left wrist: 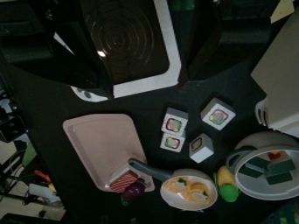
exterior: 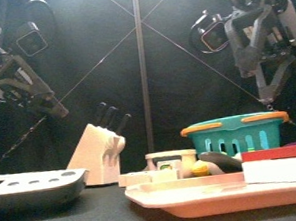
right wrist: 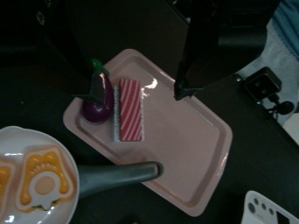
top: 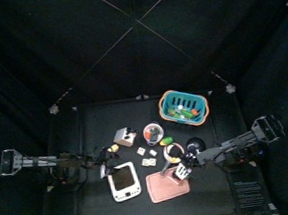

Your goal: Grab eggplant

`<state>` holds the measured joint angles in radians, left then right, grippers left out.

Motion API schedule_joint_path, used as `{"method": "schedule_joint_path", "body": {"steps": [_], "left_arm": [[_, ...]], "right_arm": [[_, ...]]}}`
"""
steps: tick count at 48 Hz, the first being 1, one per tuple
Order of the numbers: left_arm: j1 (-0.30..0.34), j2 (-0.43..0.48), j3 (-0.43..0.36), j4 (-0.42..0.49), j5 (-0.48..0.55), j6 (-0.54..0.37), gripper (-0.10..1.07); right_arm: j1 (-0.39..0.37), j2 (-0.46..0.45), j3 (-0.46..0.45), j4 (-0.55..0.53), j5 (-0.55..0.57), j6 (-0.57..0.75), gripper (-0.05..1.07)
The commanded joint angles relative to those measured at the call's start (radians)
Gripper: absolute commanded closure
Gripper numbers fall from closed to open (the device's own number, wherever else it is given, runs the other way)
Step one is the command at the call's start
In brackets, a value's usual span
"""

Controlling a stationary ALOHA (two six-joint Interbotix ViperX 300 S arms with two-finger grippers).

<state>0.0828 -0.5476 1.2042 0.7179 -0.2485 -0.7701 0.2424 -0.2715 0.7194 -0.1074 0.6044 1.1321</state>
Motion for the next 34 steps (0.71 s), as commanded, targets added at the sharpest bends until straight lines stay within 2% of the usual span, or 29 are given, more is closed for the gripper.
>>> {"method": "schedule_joint_path", "body": {"steps": [1,15,34], "left_arm": [[0.002,-0.002,-0.012,-0.003,-0.008,0.002,0.03],[0.003,0.0,-0.012,-0.003,-0.008,0.002,0.03],[0.003,0.006,-0.012,-0.002,-0.008,0.0,0.03]], "right_arm": [[0.037,-0.043,0.02,-0.066,0.021,0.046,0.07],[0.124,-0.049,0.13,-0.106,0.054,0.101,0.08],[0.15,0.028,0.126,-0.149,0.021,0.094,0.08]]}}
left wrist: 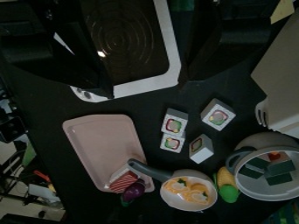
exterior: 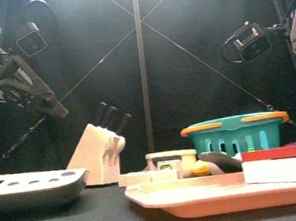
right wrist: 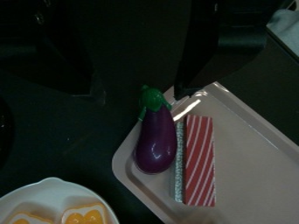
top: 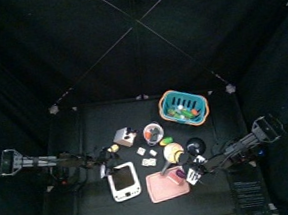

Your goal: Grab eggplant

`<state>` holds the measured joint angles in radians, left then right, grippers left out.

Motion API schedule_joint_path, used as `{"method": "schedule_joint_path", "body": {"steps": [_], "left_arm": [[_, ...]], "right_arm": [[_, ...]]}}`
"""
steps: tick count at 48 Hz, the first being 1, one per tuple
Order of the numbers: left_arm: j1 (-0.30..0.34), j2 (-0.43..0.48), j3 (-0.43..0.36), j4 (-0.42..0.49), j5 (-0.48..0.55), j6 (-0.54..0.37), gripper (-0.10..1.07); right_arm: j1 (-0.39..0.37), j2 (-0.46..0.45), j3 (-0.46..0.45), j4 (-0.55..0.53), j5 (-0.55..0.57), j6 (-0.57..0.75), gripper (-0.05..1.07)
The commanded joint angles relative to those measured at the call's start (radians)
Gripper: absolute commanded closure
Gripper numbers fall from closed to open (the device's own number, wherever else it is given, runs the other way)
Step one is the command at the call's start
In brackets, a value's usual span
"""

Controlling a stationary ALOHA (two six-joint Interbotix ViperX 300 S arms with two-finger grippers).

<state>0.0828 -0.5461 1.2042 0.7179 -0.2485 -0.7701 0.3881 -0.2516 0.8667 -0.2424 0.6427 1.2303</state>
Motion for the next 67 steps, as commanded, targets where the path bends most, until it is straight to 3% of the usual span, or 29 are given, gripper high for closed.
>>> {"method": "schedule_joint_path", "body": {"steps": [1,19,58,67], "left_arm": [[0.003,0.005,-0.012,-0.003,-0.008,0.002,0.03],[0.003,0.006,-0.012,-0.003,-0.008,0.0,0.03],[0.003,0.006,-0.009,-0.003,-0.008,0.002,0.03],[0.003,0.006,-0.009,-0.003,-0.008,0.0,0.03]], "right_arm": [[0.005,0.011,-0.023,-0.015,-0.018,-0.006,0.08],[0.017,0.117,-0.054,-0.038,-0.025,-0.009,0.08],[0.012,0.155,-0.069,-0.067,-0.023,-0.009,0.08],[0.012,0.155,-0.069,-0.069,-0.023,-0.009,0.19]]}}
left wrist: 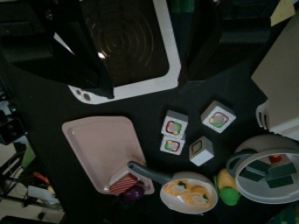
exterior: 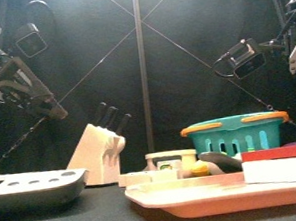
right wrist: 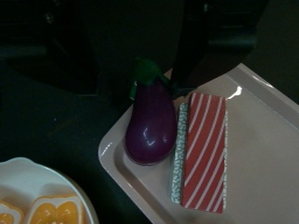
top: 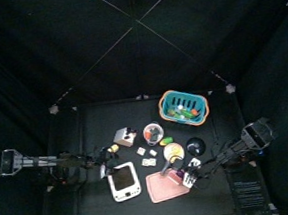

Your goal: Grab eggplant

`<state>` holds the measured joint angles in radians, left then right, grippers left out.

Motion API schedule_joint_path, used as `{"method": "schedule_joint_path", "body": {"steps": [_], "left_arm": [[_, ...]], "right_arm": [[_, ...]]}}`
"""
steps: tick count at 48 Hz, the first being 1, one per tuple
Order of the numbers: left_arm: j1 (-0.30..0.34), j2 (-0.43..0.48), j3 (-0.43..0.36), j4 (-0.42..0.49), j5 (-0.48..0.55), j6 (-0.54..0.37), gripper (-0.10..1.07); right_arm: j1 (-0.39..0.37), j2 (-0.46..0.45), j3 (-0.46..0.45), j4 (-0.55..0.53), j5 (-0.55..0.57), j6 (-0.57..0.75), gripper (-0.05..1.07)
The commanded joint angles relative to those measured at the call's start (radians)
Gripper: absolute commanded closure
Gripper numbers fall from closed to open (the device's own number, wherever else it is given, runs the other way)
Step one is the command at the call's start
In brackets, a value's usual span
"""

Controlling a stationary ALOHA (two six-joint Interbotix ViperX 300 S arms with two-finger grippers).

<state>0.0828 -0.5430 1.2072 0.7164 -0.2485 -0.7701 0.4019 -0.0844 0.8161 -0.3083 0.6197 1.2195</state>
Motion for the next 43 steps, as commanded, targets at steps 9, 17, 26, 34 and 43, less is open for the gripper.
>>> {"method": "schedule_joint_path", "body": {"steps": [9,17,26,34,43], "left_arm": [[0.003,0.003,-0.009,-0.002,-0.008,0.0,0.03],[0.003,0.005,-0.009,-0.002,-0.008,0.0,0.03],[0.003,0.003,-0.009,-0.002,-0.006,0.0,0.03],[0.003,0.003,-0.009,-0.002,-0.008,0.0,0.03],[0.003,0.003,-0.009,-0.005,-0.008,0.0,0.03]], "right_arm": [[-0.002,-0.014,-0.018,-0.002,0.0,0.003,0.38],[-0.003,-0.021,-0.021,0.003,0.0,0.003,0.43],[-0.002,-0.041,-0.035,-0.006,0.003,0.002,0.43],[-0.002,-0.049,-0.038,-0.008,0.025,0.002,0.43],[-0.002,-0.063,-0.051,-0.017,0.044,0.0,0.43]]}}
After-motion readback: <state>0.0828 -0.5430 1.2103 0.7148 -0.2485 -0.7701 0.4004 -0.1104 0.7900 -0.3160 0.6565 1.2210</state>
